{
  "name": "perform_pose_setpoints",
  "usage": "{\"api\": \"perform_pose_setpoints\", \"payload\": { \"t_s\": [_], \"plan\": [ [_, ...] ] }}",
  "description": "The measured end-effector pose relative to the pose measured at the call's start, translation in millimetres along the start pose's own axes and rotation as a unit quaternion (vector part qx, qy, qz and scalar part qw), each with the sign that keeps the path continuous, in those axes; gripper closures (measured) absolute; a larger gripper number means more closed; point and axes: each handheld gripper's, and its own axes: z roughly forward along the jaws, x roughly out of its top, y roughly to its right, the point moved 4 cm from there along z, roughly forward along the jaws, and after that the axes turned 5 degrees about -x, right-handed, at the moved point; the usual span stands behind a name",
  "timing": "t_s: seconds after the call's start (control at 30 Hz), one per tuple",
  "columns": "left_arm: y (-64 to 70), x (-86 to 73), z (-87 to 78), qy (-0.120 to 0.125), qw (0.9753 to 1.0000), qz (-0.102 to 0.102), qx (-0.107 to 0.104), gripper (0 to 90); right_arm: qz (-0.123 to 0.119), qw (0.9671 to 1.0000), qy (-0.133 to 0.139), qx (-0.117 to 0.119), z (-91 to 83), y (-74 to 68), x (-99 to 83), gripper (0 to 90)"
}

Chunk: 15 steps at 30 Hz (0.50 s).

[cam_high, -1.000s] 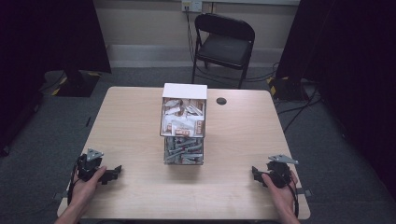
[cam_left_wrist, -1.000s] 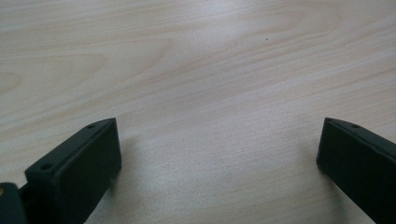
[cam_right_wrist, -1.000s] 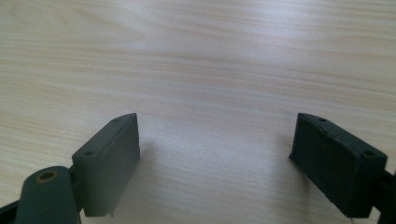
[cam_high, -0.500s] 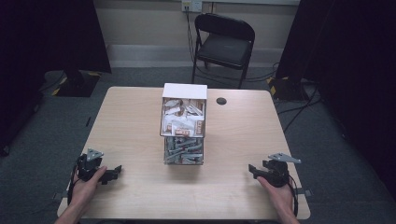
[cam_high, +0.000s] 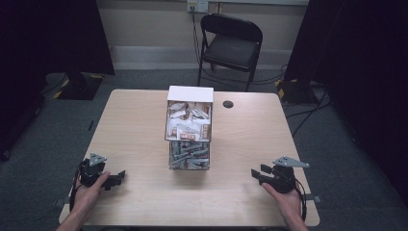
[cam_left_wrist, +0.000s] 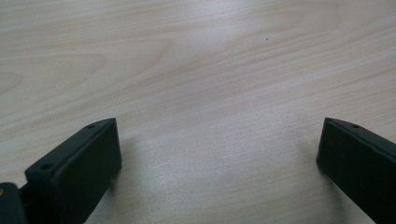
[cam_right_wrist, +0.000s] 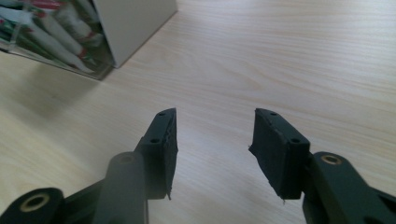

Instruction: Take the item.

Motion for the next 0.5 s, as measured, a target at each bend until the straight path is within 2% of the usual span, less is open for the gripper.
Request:
{"api": "perform_pose_setpoints", "payload": {
  "t_s": [0.23, 0.5],
  "plan": [
    [0.0, 0.0, 0.0, 0.0, 1.0, 0.0, 0.0, 0.0, -0.014, 0.9992, 0.007, 0.037, -4.7, -13.1, 5.1, 55.7],
    [-0.1, 0.2, 0.3, 0.0, 1.0, 0.001, -0.001, 0.0, -0.032, 0.9972, 0.013, 0.066, -8.6, -27.6, 10.6, 58.1]
  ]
}}
